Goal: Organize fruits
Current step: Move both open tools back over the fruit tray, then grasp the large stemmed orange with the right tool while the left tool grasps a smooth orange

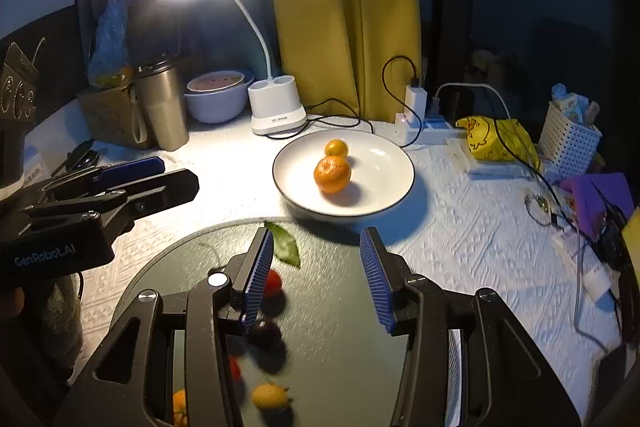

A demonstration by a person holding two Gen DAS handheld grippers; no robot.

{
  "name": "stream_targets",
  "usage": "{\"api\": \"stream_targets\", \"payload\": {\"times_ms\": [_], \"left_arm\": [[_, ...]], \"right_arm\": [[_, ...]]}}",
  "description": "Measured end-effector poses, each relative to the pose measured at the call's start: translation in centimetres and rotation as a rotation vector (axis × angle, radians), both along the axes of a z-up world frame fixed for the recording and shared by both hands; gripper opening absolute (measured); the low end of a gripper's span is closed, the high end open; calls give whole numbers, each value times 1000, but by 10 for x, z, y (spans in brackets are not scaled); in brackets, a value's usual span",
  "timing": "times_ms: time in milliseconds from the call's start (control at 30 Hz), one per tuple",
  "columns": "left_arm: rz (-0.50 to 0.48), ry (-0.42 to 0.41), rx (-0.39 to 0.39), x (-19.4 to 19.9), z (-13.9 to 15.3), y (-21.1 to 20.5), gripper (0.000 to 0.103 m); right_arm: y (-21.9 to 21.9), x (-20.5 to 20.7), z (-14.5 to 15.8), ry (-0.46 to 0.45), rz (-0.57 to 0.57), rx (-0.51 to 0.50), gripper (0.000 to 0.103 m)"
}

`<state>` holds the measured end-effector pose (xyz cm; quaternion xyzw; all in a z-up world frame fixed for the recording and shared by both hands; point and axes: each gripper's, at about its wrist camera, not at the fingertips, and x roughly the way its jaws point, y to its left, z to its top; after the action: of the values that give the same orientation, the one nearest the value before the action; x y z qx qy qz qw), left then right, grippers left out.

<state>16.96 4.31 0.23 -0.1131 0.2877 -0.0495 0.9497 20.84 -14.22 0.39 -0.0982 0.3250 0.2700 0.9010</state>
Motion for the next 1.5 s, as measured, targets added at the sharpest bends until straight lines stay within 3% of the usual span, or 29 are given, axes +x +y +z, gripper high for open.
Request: {"api": "stream_targets", "payload": {"times_ms": [967,1500], "left_arm": [[28,61,-16,-84,-40,0,64],[44,95,-20,-103,-53,3,64]], "right_arm": [[4,-92,-39,87,52,-7,48],[10,-105,-50,145,76,15,48]]}}
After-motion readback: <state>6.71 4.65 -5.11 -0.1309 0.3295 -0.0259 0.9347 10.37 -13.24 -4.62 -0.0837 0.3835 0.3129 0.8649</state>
